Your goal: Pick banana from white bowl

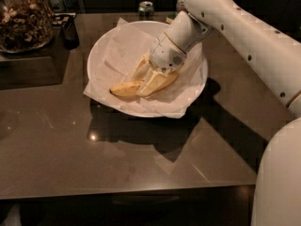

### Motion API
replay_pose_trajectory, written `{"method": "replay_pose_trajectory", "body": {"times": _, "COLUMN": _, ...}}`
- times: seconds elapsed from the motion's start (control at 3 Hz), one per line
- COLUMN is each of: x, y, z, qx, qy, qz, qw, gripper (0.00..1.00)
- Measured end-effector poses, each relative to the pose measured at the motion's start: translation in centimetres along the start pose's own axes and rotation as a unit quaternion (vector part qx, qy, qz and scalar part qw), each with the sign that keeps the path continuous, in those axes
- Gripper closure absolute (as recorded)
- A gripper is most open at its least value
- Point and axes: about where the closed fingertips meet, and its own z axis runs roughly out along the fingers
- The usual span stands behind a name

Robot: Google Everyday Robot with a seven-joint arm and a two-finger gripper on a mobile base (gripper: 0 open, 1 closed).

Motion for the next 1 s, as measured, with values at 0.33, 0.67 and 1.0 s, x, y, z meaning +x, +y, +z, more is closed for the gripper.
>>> {"method": "replay_pose_trajectory", "body": {"times": 0.33, "x": -0.8, "y": 0.6, "z": -1.8, "qx": 0.015, "qy": 0.007, "qz": 0.007, "qw": 0.9998, "gripper": 1.00}}
{"method": "replay_pose_trajectory", "body": {"times": 0.67, "x": -3.4, "y": 1.4, "z": -5.2, "qx": 0.050, "qy": 0.005, "qz": -0.012, "qw": 0.9987, "gripper": 1.00}}
{"method": "replay_pose_trajectory", "body": {"times": 1.0, "x": -6.1, "y": 2.3, "z": -8.0, "qx": 0.073, "qy": 0.018, "qz": -0.029, "qw": 0.9968, "gripper": 1.00}}
